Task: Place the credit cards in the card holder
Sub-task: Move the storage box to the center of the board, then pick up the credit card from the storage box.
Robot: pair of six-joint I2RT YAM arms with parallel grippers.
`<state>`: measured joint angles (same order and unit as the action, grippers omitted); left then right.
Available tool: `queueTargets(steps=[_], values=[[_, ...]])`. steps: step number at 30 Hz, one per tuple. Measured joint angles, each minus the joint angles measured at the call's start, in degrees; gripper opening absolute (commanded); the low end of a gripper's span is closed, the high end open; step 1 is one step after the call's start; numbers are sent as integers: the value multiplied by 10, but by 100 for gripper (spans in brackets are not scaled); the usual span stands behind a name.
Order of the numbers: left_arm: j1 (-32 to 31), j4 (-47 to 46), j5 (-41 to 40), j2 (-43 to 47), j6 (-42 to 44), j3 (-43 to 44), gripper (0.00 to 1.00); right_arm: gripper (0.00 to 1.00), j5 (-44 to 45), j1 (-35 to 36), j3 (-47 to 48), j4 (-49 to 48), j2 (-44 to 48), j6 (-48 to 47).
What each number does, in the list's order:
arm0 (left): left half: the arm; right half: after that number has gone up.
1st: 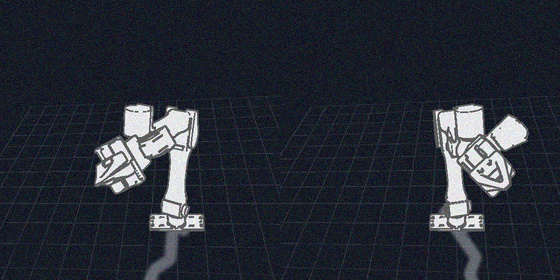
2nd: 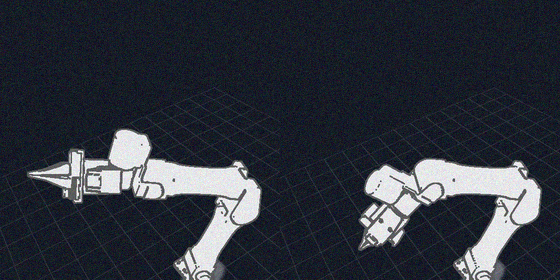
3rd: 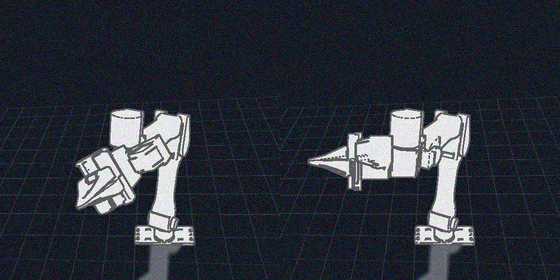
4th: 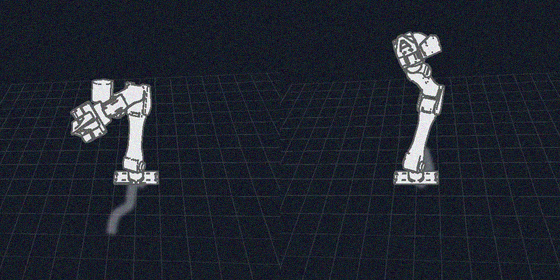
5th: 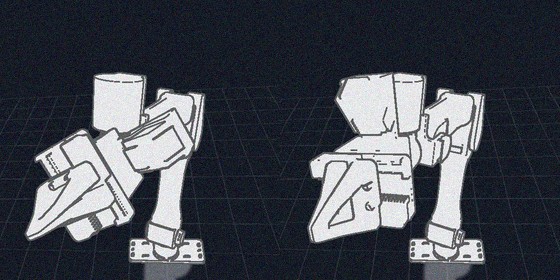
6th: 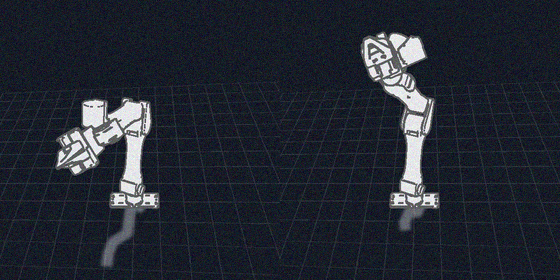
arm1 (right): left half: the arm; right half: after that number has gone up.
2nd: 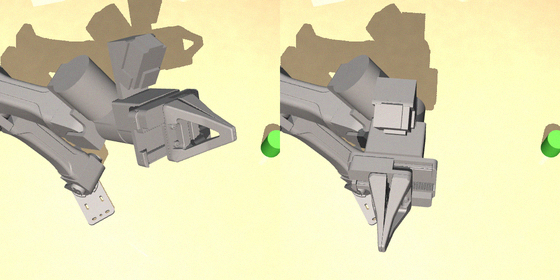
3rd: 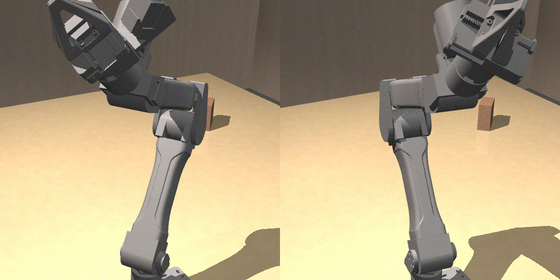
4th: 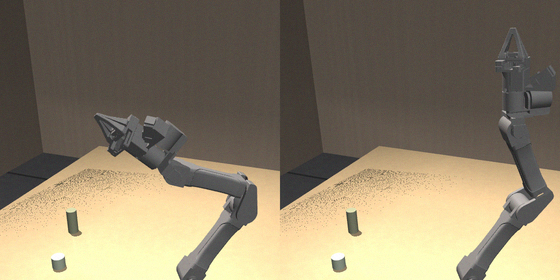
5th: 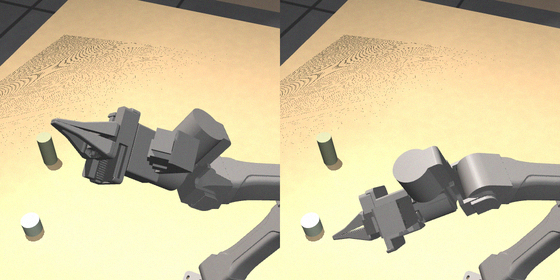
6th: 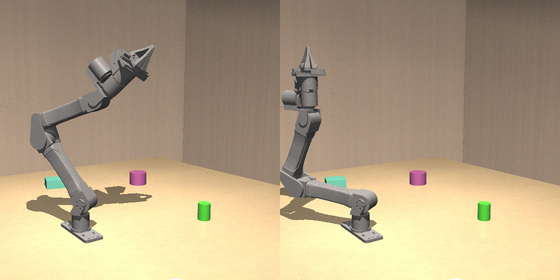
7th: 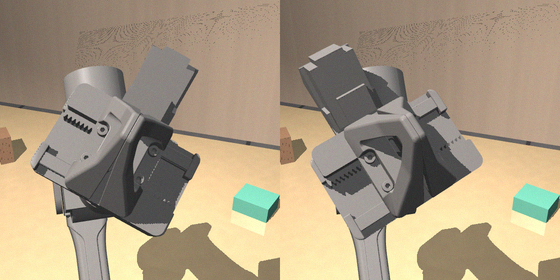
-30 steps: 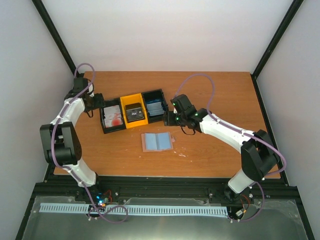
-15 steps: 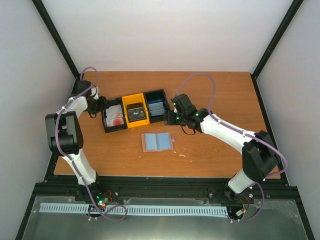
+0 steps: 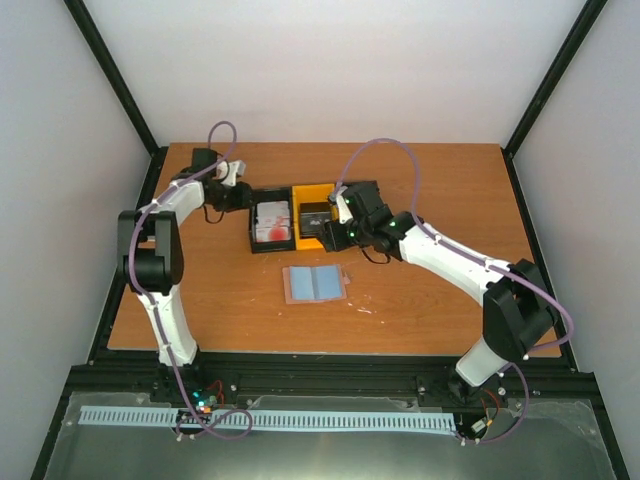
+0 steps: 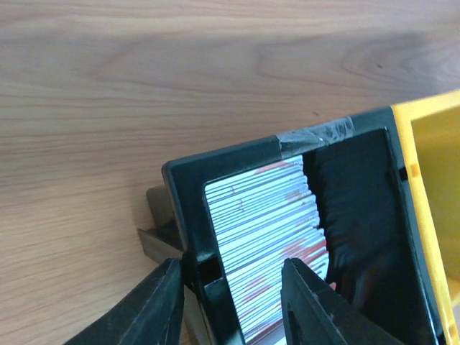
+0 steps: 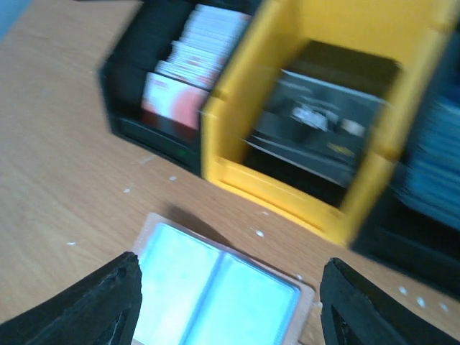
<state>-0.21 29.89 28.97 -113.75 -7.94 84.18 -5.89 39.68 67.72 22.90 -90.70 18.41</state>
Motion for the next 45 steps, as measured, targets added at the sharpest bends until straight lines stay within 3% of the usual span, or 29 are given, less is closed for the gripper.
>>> queueTargets(steps=[7, 14, 18, 29, 37, 45], values=[[-37, -8, 56, -27, -3, 12, 40, 62, -123, -20, 82, 10, -50, -142], [-42, -25, 60, -30, -24, 23, 40, 66, -175, -88, 260, 108, -183, -290], [-41, -50, 76, -30, -42, 15, 39, 66, -146, -84, 320, 133, -235, -329], [-44, -83, 61, -26, -83, -27, 45, 64, -50, -80, 309, 170, -281, -409], [-44, -94, 40, 75, -108, -139, 50, 67, 61, -66, 360, 190, -352, -411], [-44, -92, 33, 137, -124, -165, 50, 66, 104, -55, 377, 200, -374, -452]])
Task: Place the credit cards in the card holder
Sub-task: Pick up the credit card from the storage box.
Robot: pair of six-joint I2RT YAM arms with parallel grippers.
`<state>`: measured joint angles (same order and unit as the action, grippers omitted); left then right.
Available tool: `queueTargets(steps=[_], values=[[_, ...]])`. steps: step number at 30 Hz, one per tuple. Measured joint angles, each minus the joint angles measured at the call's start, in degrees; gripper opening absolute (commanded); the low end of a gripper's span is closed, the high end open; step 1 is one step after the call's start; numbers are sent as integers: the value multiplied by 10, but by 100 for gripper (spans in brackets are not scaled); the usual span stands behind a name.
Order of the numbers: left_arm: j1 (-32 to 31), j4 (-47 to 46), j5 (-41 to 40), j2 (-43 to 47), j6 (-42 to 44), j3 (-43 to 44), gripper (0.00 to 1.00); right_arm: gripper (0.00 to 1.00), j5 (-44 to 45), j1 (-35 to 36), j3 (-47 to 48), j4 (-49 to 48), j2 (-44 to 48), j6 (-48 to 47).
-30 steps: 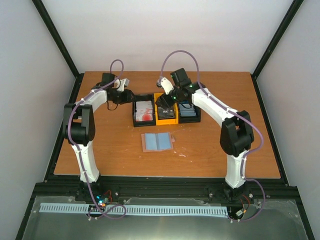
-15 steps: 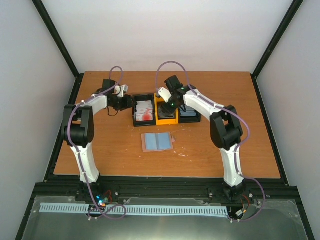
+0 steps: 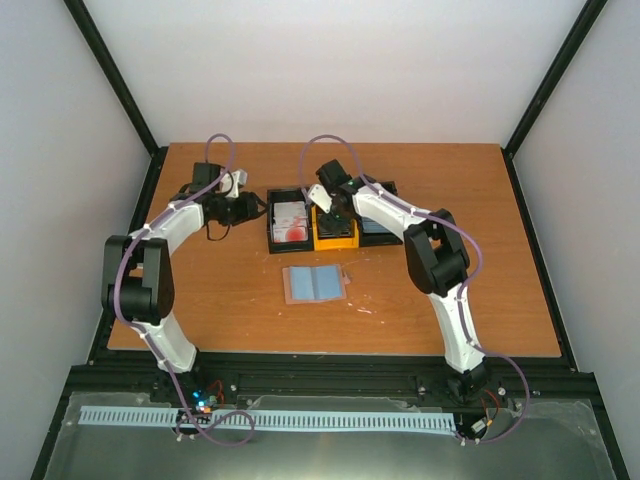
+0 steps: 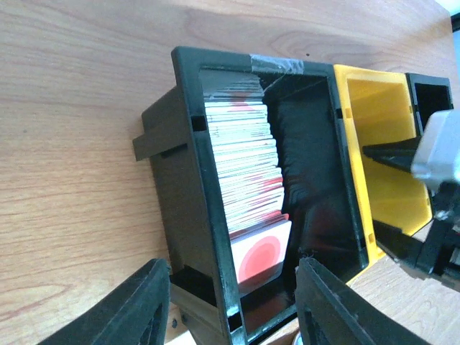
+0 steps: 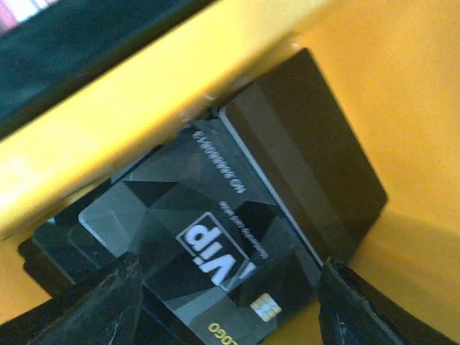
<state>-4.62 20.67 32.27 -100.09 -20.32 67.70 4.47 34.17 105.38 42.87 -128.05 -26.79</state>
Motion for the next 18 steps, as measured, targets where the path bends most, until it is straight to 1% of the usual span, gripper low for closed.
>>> queueTargets(steps=[8, 14, 18], values=[[0, 2, -17, 15, 0, 0, 49, 68, -45, 0, -2, 11, -5, -67], [0, 4, -27, 16, 3, 0, 49, 70, -34, 0, 2, -1, -20, -102], [0, 4, -35, 30, 8, -7, 49, 68, -26, 1, 6, -7, -23, -111]])
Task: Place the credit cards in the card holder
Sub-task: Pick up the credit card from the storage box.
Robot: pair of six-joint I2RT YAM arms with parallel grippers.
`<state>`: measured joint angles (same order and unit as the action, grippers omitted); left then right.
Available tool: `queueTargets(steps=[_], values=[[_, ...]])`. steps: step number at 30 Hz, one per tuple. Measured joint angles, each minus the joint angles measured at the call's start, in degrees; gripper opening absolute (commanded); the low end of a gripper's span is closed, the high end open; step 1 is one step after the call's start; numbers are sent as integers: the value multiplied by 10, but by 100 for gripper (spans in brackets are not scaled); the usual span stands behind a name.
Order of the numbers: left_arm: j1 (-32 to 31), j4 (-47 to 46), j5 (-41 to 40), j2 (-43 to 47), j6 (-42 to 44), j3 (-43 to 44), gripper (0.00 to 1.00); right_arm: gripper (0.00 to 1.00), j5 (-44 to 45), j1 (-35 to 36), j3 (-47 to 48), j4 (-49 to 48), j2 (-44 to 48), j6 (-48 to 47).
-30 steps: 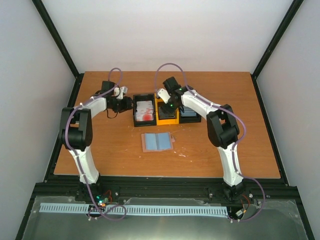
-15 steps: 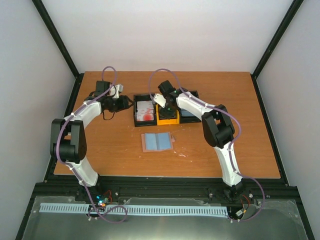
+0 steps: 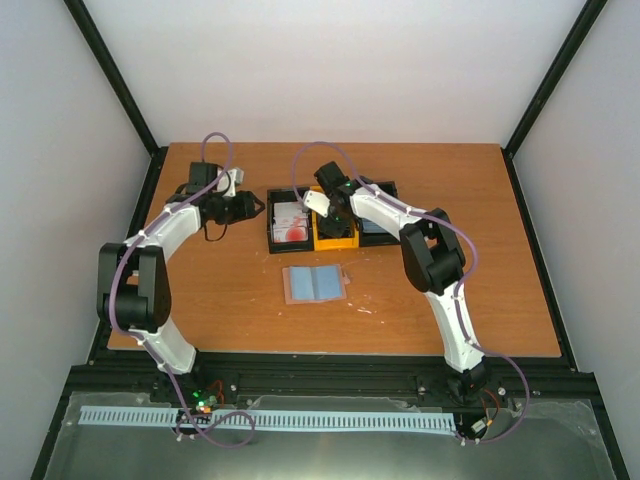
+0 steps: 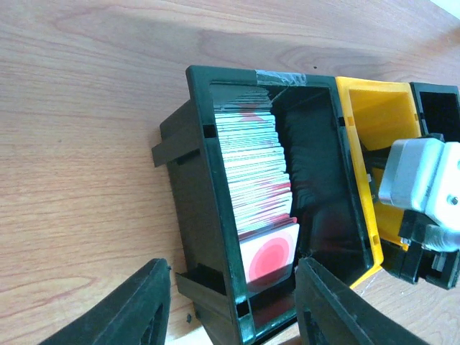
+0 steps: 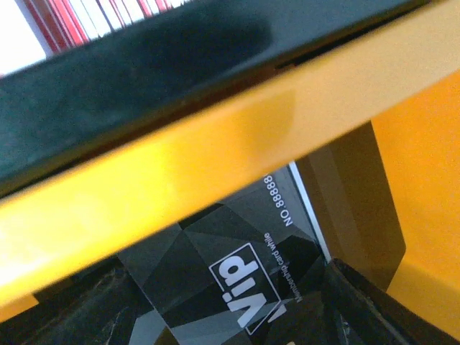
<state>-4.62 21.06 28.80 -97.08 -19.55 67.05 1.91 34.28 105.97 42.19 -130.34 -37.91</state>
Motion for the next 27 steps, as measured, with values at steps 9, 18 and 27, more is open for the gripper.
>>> queueTargets(steps=[9, 18, 27], values=[[0, 0, -4, 12, 10, -7, 49, 43, -6, 3, 16, 24, -5, -8], [0, 0, -4, 13, 14, -28, 49, 34, -11, 4, 23, 45, -4, -9], [0, -1, -8, 23, 19, -36, 49, 21, -8, 7, 29, 60, 4, -8]])
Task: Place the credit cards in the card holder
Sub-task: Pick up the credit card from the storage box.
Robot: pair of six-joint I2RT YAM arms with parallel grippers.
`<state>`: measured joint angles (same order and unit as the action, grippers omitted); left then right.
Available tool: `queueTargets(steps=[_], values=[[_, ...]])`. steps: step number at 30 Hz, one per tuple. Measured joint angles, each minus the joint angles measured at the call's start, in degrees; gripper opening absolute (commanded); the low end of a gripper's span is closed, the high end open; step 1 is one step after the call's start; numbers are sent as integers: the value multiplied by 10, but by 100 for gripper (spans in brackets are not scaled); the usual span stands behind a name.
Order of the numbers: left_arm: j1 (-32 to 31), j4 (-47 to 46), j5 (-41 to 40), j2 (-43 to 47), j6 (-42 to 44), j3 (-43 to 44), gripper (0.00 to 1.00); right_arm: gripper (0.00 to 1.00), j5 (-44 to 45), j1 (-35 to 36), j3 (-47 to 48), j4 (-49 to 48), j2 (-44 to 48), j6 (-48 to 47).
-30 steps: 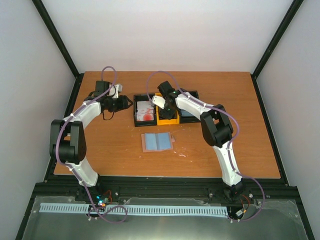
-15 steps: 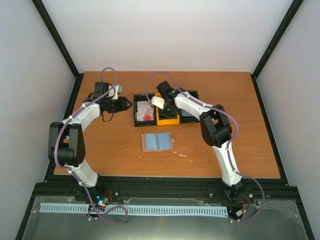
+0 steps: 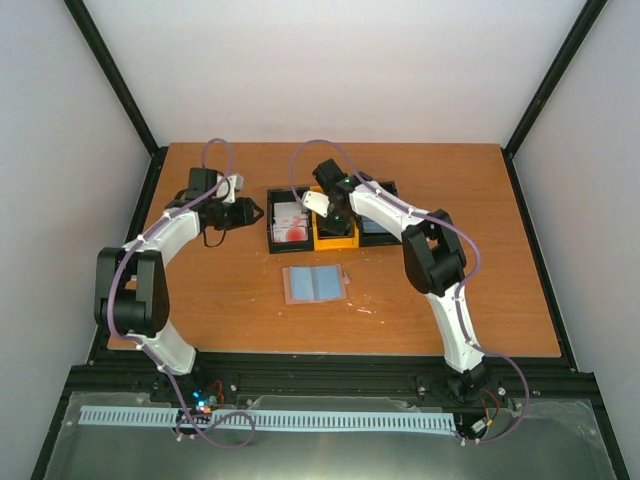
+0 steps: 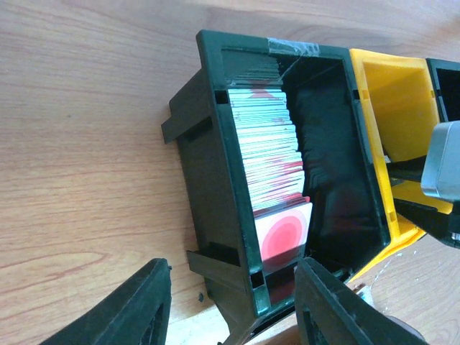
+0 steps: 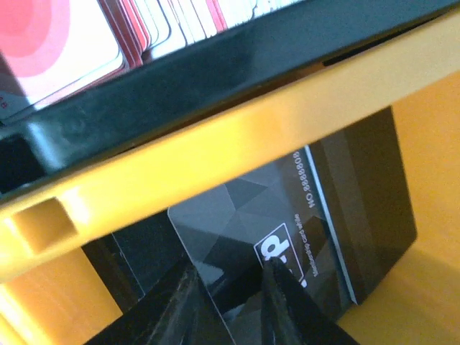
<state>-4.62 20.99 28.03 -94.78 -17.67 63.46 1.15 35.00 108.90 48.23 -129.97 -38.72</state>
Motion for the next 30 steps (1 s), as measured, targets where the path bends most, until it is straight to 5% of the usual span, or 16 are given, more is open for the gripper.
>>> queueTargets(steps=[9, 22, 30], values=[[0, -13, -9, 38, 1, -14, 49, 3, 24, 4, 7, -8, 26, 3], [0, -54, -8, 81, -4, -48, 61, 3, 92, 12, 12, -60, 38, 2], [0, -130, 48, 99, -33, -69, 68, 3, 15, -11, 21, -46, 82, 98]])
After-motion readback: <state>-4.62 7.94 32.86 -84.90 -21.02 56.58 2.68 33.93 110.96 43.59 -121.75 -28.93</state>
